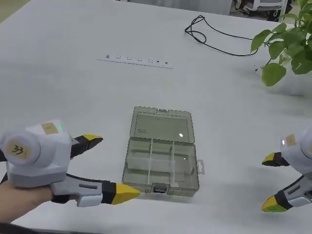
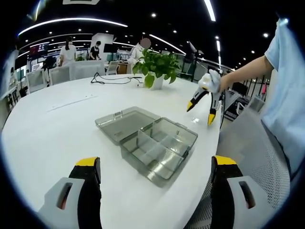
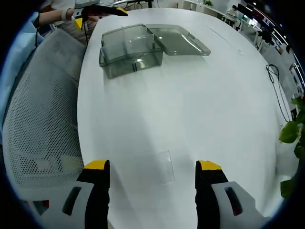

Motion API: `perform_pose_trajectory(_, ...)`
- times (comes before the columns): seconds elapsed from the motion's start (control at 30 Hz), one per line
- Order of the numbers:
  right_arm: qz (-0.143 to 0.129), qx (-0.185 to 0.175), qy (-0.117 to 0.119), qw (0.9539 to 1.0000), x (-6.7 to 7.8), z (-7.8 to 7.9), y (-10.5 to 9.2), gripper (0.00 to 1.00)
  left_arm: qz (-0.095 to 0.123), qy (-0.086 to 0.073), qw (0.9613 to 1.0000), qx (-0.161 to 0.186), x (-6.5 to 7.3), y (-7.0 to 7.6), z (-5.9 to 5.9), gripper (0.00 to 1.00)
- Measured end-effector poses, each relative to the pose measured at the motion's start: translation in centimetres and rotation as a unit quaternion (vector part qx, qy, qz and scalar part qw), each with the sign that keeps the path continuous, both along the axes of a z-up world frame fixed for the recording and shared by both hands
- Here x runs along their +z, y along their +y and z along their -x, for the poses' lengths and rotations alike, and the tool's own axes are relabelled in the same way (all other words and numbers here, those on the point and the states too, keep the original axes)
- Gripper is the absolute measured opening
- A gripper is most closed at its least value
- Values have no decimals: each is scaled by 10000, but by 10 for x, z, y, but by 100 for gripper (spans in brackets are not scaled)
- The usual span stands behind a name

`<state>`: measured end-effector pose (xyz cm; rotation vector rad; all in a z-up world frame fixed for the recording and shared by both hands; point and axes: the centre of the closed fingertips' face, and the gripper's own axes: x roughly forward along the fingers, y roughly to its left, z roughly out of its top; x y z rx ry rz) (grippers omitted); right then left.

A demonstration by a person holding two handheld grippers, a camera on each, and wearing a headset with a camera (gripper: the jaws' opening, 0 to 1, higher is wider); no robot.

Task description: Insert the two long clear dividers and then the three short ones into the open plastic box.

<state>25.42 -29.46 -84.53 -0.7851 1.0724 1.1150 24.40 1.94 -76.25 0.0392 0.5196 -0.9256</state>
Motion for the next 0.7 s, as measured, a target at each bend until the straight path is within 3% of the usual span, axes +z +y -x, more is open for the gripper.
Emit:
perform_pose_trajectory(0.1, 83, -10, 97, 9999, -3, 1, -6, 67, -18, -9, 10000, 13, 0, 2, 0, 98)
perform_pose_trajectory(0.33, 327, 337, 222, 9987, -11, 4, -10, 56, -21, -10, 10000, 50, 1, 5, 0, 98)
perform_pose_trajectory(0.43, 357, 395, 195, 9984, -10, 2, -11, 53, -9, -9, 10000, 88, 1, 7, 1, 98)
perform_pose_trajectory(0.5, 486, 598, 188, 9969, -10, 4, -11, 50, -2, -4, 9999, 112, 0, 7, 1, 98)
perform_pose_trajectory(0.57, 704, 1004, 67, 9924, -11, 4, -12, 49, 6, -2, 9999, 122, 0, 7, 1, 98)
perform_pose_trajectory(0.7, 742, 1036, 22, 9918, -12, 3, -12, 46, 7, 5, 9999, 110, -1, 5, 2, 98)
